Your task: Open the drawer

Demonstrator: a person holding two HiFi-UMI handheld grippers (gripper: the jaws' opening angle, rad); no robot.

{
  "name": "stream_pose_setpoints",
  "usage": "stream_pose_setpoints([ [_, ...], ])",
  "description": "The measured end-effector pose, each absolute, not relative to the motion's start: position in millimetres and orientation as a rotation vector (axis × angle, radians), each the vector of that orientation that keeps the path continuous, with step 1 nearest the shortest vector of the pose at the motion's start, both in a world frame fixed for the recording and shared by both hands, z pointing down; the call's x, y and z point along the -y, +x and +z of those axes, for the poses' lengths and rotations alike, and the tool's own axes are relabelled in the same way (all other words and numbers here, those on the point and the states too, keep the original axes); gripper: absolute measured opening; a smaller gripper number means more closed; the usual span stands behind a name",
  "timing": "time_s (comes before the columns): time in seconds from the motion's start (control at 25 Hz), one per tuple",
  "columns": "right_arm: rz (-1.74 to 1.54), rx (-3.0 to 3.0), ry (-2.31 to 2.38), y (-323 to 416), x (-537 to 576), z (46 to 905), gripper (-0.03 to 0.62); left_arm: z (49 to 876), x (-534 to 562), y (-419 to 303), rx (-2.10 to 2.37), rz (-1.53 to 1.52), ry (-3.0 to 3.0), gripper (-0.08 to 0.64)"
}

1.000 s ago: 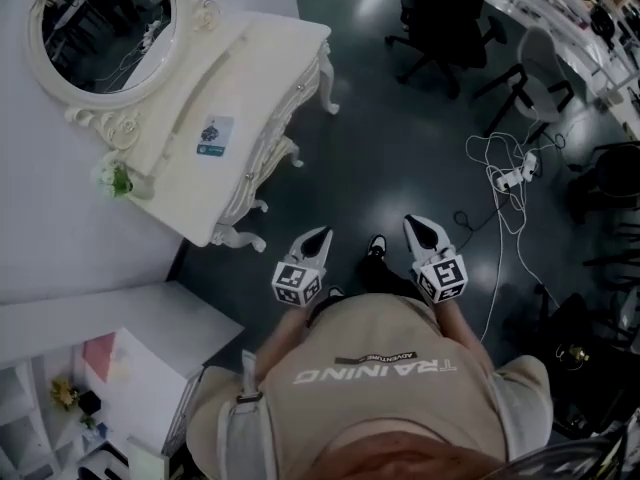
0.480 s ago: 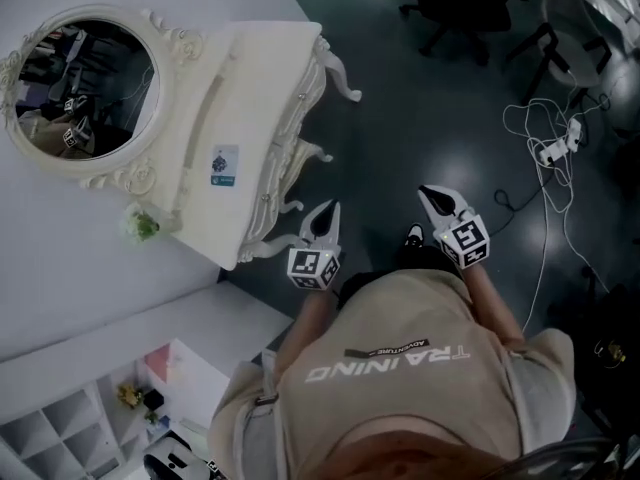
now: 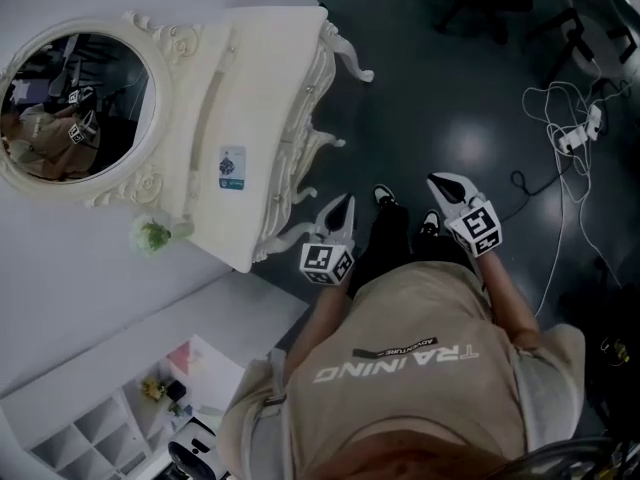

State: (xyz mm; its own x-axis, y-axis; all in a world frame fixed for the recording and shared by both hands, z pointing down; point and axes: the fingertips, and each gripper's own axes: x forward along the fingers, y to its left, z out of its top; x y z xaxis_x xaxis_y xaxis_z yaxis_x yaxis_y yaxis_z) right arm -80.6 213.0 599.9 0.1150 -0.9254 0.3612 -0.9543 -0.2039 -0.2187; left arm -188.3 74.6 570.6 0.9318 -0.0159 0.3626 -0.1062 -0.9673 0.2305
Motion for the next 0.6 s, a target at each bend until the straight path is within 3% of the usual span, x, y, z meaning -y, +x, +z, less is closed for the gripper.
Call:
stream_pose_setpoints([
  [0.6,0.536,1.824,2.318,-8,-49,526,-0.005,588,92,-89,-0.068,0.432,2.797,0.008],
])
